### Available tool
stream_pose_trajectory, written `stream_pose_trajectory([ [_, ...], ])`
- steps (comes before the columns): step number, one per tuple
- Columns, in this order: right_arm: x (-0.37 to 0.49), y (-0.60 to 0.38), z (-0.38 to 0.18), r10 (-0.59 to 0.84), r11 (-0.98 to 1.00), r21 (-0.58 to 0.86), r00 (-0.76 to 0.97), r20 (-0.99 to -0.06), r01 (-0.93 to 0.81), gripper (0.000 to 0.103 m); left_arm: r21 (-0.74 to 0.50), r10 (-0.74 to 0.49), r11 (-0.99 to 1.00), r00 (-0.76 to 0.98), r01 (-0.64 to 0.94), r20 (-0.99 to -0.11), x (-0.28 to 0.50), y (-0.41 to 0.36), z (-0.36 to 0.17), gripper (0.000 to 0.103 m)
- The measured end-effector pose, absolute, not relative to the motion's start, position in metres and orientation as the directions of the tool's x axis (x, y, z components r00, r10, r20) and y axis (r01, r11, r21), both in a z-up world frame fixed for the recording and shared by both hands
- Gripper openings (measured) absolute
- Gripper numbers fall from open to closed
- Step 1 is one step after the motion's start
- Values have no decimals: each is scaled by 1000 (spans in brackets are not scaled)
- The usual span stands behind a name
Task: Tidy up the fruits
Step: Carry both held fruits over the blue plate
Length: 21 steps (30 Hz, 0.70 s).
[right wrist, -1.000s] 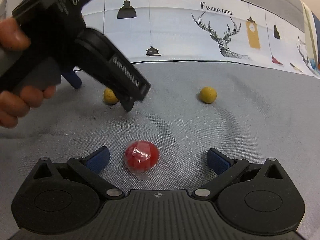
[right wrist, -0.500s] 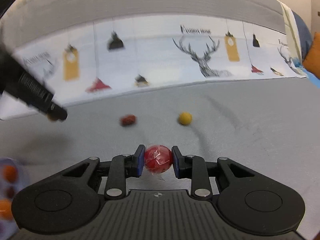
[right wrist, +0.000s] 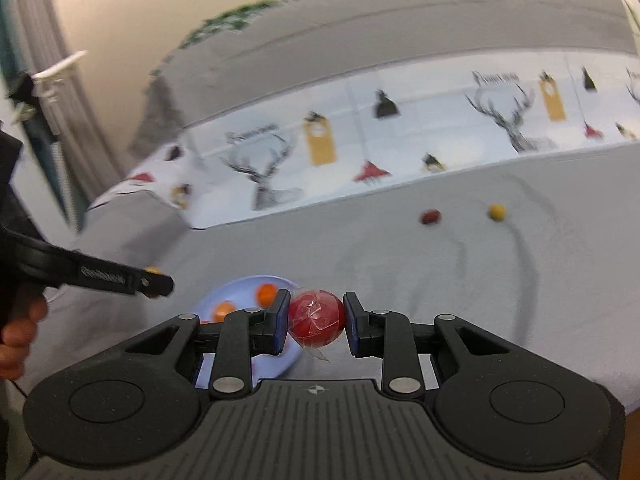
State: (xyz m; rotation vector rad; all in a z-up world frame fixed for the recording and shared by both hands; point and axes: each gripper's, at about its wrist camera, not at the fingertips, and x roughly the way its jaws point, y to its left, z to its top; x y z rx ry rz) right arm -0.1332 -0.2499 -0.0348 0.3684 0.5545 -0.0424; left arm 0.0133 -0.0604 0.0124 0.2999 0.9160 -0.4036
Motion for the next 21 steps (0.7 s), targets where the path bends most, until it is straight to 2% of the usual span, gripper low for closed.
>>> stream_pose_trajectory([
  [7, -170, -202, -2, 53, 974, 216, 868, -494, 63, 30, 36, -237, 908, 581, 418, -779, -34, -20, 31, 27],
  [10, -180, -189, 5, 47, 983, 178, 875, -482, 46, 30, 54, -220, 912, 596, 406, -772, -50, -10, 34, 27],
  [21, -187, -168, 17, 53, 993, 121, 887, -459, 3, 30, 29, -212, 933, 611, 360, -763, -69, 11, 40, 27],
])
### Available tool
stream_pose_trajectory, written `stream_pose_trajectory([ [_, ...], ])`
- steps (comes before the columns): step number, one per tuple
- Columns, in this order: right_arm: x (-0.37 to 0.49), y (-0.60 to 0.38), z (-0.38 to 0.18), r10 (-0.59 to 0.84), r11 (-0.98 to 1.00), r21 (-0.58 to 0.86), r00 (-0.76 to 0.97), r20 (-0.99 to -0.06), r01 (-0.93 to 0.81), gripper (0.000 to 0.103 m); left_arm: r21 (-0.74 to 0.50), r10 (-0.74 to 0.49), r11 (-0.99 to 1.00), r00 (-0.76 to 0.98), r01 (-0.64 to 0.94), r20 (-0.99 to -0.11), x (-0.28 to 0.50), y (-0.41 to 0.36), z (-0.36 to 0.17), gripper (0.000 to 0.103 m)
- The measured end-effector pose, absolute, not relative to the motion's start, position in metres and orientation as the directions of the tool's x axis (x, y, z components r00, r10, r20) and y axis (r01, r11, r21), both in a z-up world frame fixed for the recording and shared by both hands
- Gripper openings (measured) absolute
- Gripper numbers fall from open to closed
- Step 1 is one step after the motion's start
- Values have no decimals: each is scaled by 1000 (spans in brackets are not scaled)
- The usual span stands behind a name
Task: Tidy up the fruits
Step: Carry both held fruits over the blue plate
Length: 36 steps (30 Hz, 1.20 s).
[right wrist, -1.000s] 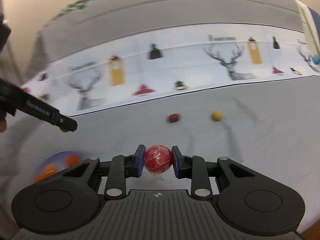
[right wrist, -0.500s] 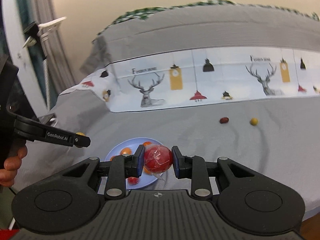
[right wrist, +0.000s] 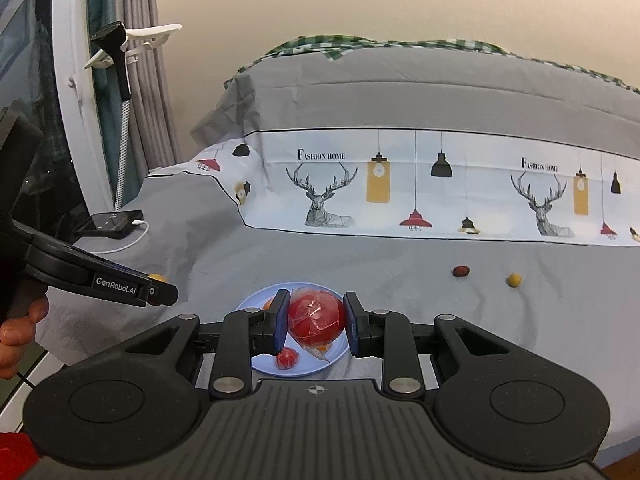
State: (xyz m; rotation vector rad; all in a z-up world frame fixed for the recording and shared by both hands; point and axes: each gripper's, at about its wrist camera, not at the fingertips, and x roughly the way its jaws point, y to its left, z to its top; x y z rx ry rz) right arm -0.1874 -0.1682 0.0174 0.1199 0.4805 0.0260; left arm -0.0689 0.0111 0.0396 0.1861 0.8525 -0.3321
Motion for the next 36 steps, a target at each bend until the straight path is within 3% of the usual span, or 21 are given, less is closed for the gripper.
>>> stream_pose_trajectory([
  [36, -158, -173, -5, 113, 987, 155, 842, -528, -35, 30, 32, -177, 947, 604, 318, -777, -47, 16, 31, 27],
])
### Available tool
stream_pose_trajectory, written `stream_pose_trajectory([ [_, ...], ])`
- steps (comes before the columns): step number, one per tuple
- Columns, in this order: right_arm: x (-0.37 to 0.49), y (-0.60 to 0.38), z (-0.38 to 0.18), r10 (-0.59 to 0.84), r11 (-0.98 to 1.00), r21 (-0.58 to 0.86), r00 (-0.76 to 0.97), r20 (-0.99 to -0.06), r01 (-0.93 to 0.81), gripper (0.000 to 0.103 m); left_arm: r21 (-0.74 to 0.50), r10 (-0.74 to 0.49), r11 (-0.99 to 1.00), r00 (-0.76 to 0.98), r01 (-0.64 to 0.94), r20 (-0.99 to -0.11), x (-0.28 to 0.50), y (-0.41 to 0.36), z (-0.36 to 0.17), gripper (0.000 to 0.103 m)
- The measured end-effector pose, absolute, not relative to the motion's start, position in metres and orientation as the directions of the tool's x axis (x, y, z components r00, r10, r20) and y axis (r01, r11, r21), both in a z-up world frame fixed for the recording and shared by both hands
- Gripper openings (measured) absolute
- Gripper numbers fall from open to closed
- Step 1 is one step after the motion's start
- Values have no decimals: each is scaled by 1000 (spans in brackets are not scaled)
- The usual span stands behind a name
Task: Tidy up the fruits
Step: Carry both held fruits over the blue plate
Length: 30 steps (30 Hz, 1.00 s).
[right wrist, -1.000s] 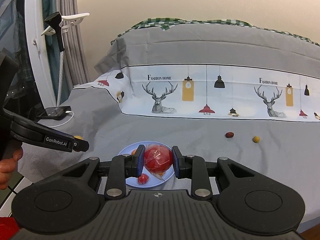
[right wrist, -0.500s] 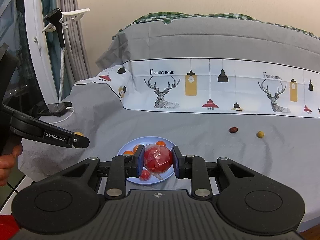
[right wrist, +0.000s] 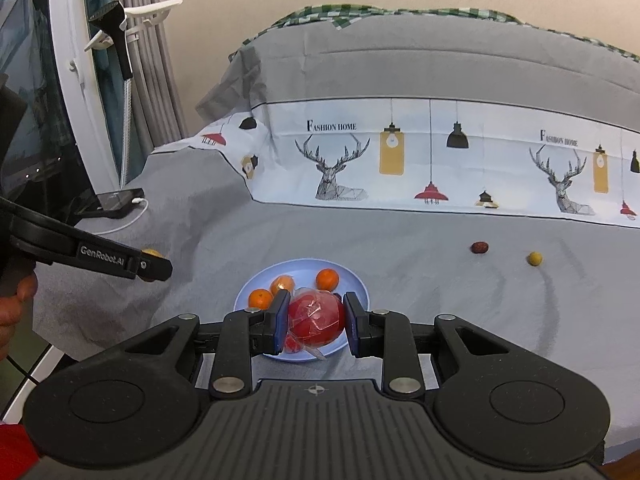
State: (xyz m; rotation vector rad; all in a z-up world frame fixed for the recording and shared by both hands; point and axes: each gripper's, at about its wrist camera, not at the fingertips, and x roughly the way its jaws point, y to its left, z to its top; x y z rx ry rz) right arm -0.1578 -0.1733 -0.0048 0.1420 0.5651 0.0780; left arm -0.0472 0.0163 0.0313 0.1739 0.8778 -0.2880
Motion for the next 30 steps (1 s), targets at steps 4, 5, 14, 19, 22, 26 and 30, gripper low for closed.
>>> stream_pose_trajectory([
  [4, -146, -175, -12, 119, 987, 158, 830, -545, -37, 30, 28, -165, 953, 595, 303, -787, -39, 17, 27, 27],
  [5, -142, -176, -14, 120, 986, 160, 826, -551, -37, 30, 28, -159, 955, 590, 296, -791, -35, 16, 25, 27],
  [14, -94, -177, -34, 129, 984, 177, 793, -596, -26, 30, 47, -118, 959, 542, 281, -832, 16, -5, 6, 27],
  [19, -68, -175, -48, 124, 987, 161, 767, -629, -28, 30, 62, -109, 954, 534, 293, -838, 42, -17, -7, 27],
  [22, -52, -172, -56, 126, 988, 149, 754, -644, -38, 30, 66, -105, 952, 522, 298, -847, 58, -22, -17, 27],
  [26, -31, -169, -67, 142, 987, 147, 739, -659, -58, 30, 64, -98, 952, 497, 298, -862, 78, -25, -32, 27],
  [30, -11, -166, -80, 155, 986, 148, 718, -679, -73, 30, 64, -89, 953, 475, 296, -876, 95, -26, -48, 27],
])
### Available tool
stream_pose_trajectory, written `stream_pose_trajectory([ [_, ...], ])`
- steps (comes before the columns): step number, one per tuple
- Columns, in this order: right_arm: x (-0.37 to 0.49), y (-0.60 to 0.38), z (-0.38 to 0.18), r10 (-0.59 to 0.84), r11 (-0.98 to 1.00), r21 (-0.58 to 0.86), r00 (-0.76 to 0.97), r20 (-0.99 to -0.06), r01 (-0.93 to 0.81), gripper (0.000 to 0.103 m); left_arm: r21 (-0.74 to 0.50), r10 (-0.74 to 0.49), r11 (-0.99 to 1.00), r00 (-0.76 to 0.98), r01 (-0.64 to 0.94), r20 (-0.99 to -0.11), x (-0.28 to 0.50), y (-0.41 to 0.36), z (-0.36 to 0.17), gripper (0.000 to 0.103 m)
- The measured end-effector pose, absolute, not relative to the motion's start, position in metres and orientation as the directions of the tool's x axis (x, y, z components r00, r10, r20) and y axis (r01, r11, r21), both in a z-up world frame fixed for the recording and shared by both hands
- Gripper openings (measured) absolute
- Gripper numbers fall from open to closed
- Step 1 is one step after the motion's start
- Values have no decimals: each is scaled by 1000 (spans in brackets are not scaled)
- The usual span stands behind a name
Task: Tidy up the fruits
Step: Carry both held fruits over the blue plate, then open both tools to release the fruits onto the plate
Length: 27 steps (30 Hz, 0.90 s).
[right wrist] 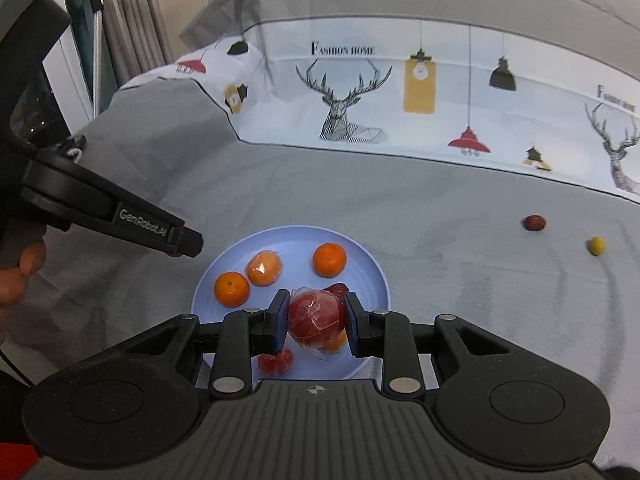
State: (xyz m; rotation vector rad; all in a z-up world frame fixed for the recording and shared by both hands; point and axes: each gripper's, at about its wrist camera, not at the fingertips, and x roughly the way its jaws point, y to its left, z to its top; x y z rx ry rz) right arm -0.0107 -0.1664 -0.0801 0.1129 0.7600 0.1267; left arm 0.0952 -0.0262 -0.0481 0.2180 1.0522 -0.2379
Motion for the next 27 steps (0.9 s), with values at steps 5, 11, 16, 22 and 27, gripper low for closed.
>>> stream_pose_trajectory([
  [5, 11, -164, -97, 160, 987, 139, 691, -705, -86, 30, 65, -79, 953, 450, 297, -890, 115, -30, -68, 27],
  [11, 30, -159, -115, 151, 988, 106, 667, -730, -108, 30, 69, -69, 951, 423, 302, -903, 133, -36, -89, 27],
  [16, 43, -156, -129, 149, 988, 88, 651, -745, -126, 30, 78, -58, 948, 411, 308, -910, 144, -39, -103, 27],
  [22, 55, -157, -132, 161, 986, 93, 638, -753, -139, 66, 80, -79, 947, 465, 312, -882, 140, -35, -93, 103],
  [27, 34, -164, -110, 153, 988, 113, 645, -749, -103, 95, 101, -51, 952, 474, 289, -879, 117, -20, -73, 102],
])
